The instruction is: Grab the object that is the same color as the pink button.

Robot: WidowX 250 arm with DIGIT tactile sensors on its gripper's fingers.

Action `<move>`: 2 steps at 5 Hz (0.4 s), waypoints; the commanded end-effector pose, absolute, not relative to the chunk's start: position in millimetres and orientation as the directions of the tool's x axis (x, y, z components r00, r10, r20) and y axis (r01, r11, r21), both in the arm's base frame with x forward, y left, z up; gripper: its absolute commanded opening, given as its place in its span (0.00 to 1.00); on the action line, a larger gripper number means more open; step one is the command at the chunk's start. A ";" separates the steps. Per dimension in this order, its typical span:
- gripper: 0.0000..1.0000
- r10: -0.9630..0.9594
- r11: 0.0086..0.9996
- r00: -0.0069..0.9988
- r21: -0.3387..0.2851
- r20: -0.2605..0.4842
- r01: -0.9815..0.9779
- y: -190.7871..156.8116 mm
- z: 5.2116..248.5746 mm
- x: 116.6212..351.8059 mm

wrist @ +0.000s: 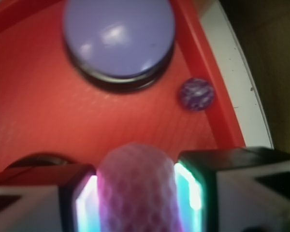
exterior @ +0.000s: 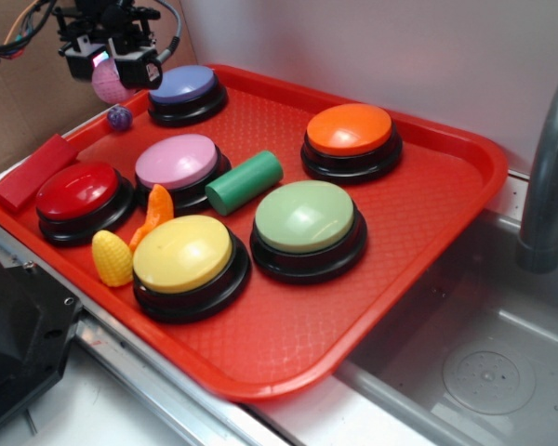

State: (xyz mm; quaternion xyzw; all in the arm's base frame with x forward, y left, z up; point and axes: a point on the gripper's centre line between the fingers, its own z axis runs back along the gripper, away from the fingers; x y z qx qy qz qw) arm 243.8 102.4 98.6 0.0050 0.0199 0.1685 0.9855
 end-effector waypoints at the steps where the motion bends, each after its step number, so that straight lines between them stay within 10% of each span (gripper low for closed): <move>1: 0.00 0.133 0.991 0.988 -0.019 0.084 -0.132 50.5 142.7 265.2; 2: 0.00 0.085 0.994 0.995 -0.074 0.044 -0.082 38.4 137.1 265.6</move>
